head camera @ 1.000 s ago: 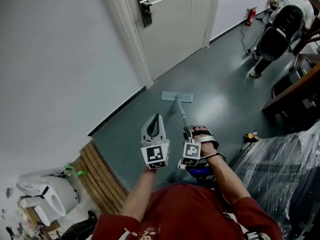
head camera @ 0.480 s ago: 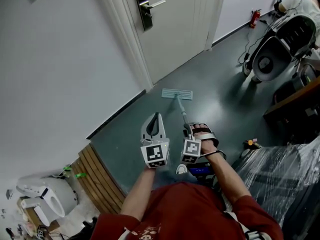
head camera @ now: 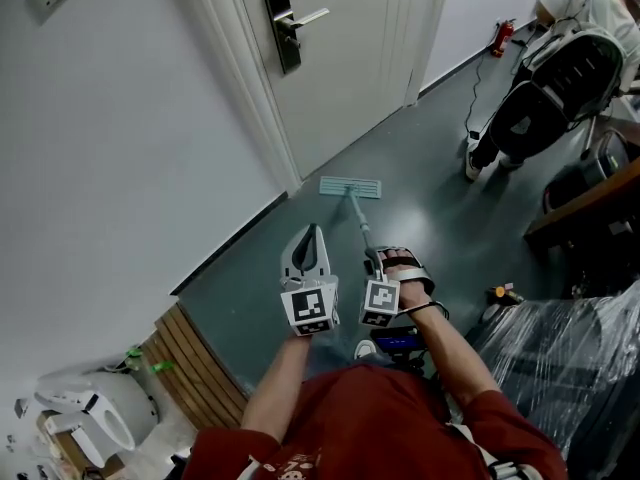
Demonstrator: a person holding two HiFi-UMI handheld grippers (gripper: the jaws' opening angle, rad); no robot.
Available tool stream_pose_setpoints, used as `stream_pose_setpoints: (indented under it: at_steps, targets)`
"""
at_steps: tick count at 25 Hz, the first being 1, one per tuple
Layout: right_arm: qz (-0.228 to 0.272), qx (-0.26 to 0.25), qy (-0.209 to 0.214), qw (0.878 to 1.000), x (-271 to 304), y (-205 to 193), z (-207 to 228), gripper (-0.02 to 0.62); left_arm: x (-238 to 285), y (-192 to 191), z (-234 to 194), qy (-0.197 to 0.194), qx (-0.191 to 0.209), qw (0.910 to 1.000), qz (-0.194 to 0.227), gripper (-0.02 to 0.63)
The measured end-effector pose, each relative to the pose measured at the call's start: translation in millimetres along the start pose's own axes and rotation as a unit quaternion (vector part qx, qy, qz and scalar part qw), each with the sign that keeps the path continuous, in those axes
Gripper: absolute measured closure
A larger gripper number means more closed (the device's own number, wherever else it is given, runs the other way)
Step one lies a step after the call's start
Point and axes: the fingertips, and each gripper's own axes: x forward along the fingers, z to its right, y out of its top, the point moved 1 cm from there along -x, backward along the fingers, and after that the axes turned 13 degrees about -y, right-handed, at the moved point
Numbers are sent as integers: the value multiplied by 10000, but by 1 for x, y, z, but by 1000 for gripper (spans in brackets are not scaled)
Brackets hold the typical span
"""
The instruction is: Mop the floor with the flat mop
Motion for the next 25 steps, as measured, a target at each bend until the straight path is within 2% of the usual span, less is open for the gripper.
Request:
stream_pose_setpoints:
  at_steps: [7, 19, 22, 25]
  targets:
    - [-35, 28, -6, 10000, 16, 5, 10, 475, 14, 0, -18, -19, 22, 10000, -3, 591]
    - [-88, 9, 113, 9999, 36, 28, 29, 474, 31, -1, -49, -88, -222, 9996, 130, 591]
    - [-56, 59, 136, 9999, 29, 30, 28, 474, 29, 1, -43, -151, -254, 9994, 171, 591]
    - [-51, 153, 128, 9998, 19, 29, 26, 474, 21, 4, -38, -147, -73, 9997, 177, 591]
